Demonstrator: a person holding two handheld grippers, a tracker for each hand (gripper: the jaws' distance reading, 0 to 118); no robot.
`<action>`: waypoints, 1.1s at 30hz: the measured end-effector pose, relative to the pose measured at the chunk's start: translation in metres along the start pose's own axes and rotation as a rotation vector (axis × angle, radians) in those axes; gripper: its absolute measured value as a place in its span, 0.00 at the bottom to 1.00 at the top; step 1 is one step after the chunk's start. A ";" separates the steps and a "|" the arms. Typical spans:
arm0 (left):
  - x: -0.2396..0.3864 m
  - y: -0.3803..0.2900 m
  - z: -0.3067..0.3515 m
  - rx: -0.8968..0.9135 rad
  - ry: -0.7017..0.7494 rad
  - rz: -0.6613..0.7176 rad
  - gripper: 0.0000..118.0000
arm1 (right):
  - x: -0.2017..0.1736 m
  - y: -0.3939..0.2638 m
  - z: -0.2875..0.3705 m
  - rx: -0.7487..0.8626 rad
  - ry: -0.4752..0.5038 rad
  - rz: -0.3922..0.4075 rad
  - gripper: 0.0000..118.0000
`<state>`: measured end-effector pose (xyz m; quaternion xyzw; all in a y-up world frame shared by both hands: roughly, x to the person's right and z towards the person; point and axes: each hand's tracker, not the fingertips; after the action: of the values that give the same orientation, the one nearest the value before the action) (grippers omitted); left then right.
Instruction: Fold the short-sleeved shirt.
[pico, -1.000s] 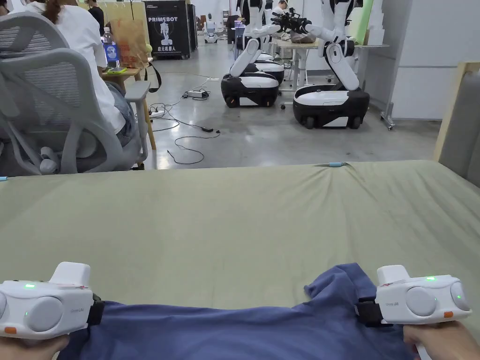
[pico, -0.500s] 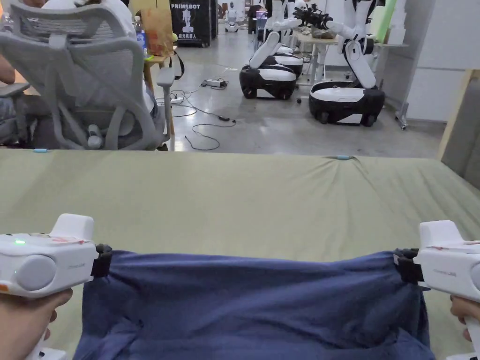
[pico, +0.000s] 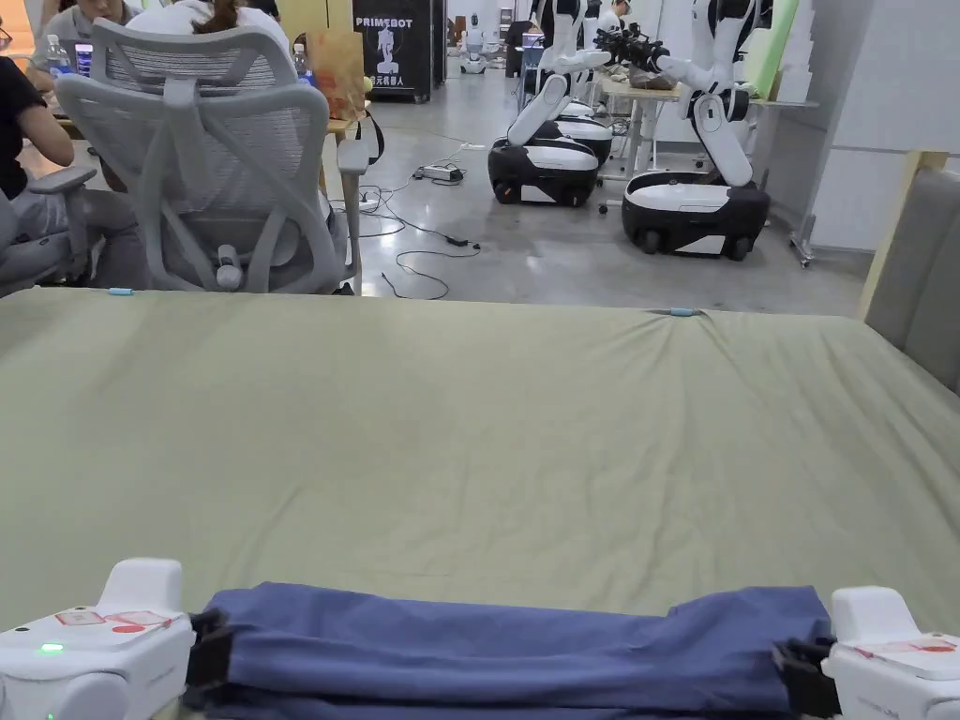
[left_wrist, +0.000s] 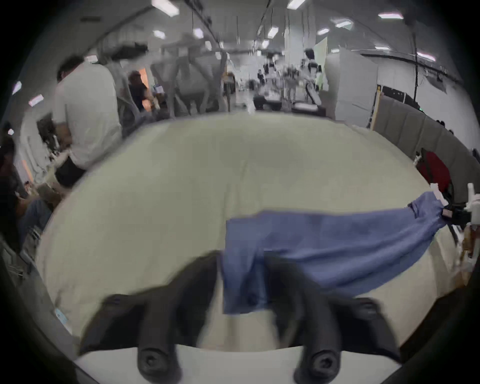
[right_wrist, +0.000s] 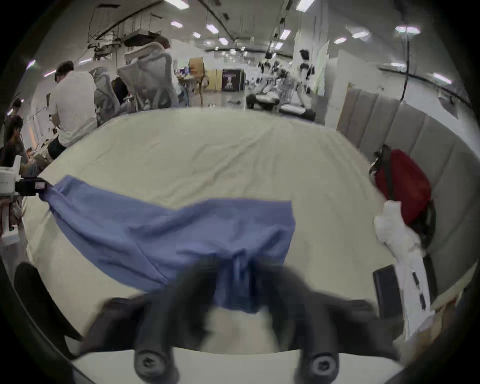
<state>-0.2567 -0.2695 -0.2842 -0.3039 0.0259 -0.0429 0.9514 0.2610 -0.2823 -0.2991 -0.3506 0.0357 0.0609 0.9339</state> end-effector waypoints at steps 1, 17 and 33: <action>0.010 0.010 0.007 0.067 0.002 0.000 0.78 | -0.010 0.010 0.010 0.035 0.010 0.006 0.85; 0.107 0.028 0.036 0.311 -0.151 -0.021 0.00 | -0.145 0.027 0.050 0.437 -0.026 0.026 0.00; -0.072 -0.045 -0.027 0.089 -0.234 0.778 1.00 | -0.164 0.017 0.033 0.379 0.013 0.082 0.00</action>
<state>-0.3336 -0.3144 -0.2781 -0.2328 0.0287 0.3539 0.9054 0.0971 -0.2625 -0.2670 -0.1672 0.0668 0.0886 0.9797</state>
